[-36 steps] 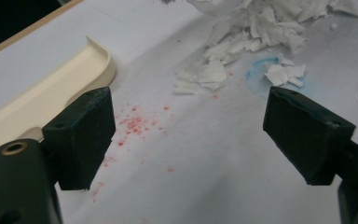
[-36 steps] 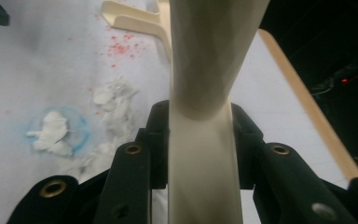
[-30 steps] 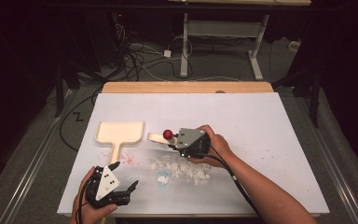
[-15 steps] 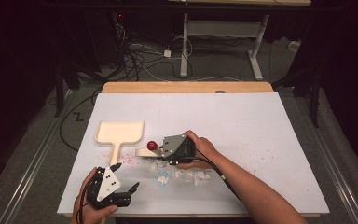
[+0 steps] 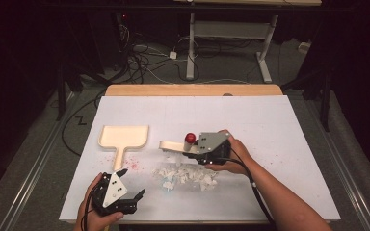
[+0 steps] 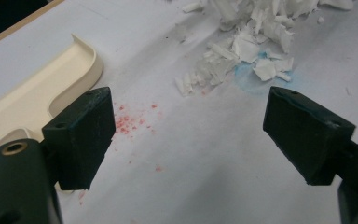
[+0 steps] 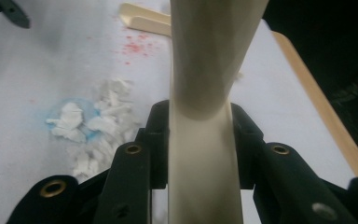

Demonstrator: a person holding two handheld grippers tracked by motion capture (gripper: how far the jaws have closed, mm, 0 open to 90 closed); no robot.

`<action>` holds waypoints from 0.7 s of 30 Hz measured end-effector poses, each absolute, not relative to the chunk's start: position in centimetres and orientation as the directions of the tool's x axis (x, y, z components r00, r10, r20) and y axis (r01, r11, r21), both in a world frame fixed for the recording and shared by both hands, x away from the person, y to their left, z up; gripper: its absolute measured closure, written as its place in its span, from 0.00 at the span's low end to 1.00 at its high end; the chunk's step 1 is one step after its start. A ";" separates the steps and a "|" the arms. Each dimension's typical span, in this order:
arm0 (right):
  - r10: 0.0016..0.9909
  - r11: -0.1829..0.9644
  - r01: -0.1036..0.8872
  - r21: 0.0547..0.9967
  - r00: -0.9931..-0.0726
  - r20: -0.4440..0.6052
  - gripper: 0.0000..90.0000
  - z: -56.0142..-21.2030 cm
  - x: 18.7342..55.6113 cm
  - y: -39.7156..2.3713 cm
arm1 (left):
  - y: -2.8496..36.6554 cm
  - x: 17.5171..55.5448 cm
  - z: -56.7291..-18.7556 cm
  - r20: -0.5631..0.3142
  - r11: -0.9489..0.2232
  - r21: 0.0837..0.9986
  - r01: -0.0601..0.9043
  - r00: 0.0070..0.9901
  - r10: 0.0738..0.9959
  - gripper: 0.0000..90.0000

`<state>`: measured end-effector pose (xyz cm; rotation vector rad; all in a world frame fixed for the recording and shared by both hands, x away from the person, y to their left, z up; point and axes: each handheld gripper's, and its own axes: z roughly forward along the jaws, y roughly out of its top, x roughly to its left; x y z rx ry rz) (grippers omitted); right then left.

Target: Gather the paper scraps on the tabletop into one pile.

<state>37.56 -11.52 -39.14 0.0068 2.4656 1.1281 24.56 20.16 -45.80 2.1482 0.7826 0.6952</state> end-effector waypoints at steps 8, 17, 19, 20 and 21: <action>0.480 0.676 0.126 0.726 -0.824 -0.303 0.75 -38.3 36.6 -16.3 | 19.7 24.6 -46.0 0.232 -0.559 0.769 0.311 0.679 0.697 0.18; 0.729 0.580 0.404 0.707 -0.646 -0.228 0.75 -41.9 35.4 -18.8 | 19.2 24.3 -45.9 0.222 -0.560 0.769 0.308 0.693 0.686 0.18; 0.731 0.577 0.407 0.708 -0.644 -0.226 0.75 -42.2 34.5 -17.7 | 19.2 24.3 -45.9 0.223 -0.559 0.772 0.303 0.694 0.684 0.18; 0.731 0.577 0.407 0.708 -0.644 -0.226 0.75 -42.2 34.5 -17.7 | 19.2 24.3 -45.8 0.221 -0.558 0.773 0.302 0.695 0.684 0.18; 0.730 0.573 0.406 0.712 -0.647 -0.219 0.75 -42.4 34.2 -17.2 | 19.2 24.4 -45.8 0.220 -0.556 0.774 0.303 0.695 0.684 0.18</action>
